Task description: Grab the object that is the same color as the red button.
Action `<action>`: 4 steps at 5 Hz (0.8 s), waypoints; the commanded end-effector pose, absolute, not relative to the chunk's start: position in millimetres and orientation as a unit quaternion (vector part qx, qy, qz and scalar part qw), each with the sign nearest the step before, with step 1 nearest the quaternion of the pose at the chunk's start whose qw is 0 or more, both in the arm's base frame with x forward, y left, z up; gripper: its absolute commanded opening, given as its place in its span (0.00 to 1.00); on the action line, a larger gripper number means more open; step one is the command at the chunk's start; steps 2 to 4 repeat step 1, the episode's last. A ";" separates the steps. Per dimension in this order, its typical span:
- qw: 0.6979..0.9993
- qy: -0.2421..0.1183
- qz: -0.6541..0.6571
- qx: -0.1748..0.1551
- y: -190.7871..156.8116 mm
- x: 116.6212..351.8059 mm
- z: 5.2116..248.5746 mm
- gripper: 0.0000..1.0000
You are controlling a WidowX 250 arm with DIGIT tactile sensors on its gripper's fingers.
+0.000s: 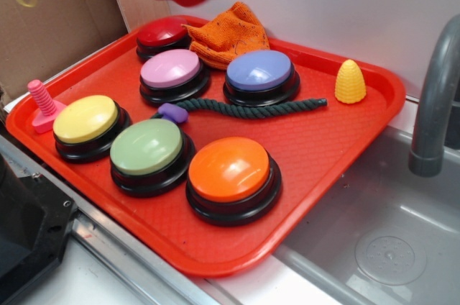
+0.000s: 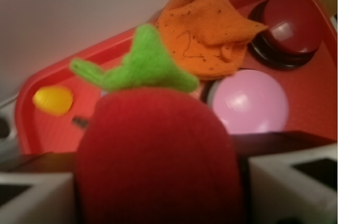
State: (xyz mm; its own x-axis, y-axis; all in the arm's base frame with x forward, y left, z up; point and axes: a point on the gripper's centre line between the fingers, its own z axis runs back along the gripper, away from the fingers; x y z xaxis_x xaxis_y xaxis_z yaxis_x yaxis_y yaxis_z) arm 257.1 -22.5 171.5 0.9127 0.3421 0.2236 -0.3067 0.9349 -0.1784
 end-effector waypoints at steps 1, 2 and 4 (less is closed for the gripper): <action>0.972 -0.167 0.143 -0.084 6.6 251.7 200.4 0.00; 0.972 -0.167 0.143 -0.084 6.6 251.7 200.4 0.00; 0.972 -0.167 0.143 -0.084 6.6 251.7 200.4 0.00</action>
